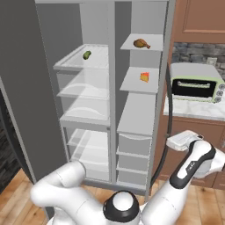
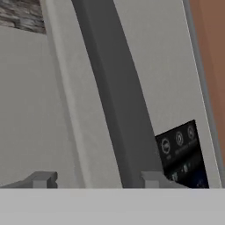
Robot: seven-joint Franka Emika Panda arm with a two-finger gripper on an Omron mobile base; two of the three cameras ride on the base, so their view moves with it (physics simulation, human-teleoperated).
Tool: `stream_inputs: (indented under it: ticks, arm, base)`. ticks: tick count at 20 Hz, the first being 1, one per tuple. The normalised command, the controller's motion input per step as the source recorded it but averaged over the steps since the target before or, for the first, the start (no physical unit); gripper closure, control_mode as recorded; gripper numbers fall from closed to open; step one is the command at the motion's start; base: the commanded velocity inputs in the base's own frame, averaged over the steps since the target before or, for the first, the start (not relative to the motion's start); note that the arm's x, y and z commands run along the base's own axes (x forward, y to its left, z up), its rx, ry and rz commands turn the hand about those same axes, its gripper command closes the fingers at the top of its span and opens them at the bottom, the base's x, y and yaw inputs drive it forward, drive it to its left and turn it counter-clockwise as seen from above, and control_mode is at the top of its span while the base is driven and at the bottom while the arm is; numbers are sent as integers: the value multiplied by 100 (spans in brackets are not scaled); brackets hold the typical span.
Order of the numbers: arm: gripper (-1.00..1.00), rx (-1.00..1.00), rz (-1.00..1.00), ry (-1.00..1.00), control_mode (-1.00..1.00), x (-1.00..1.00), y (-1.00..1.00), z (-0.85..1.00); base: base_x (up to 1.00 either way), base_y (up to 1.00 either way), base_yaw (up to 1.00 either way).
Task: There's a chicken drumstick in the fridge that needs to be moved to the freezer for freezing. Pick up the chicken drumstick from the fridge, place it on any shelf in the freezer, and close the fridge and freezer doors when done.
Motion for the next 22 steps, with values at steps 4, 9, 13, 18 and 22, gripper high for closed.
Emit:
stream_inputs:
  ticks: [4, 9, 13, 18, 22]
  arm:
    - [-100, 1, 0, 0, -100, 33, -56, -18]
    - [-100, 0, 0, 0, -100, 14, -14, -15]
    - [-100, 0, 0, 0, -100, 6, 28, -20]
    - [-100, -2, 8, -2, -100, -3, 77, -15]
    - [-100, -10, 10, -6, -100, -7, 100, -7]
  base:
    - [0, 0, 0]
    - [0, 0, 0]
    - [0, 0, 0]
    - [0, 0, 0]
    - [0, 0, 0]
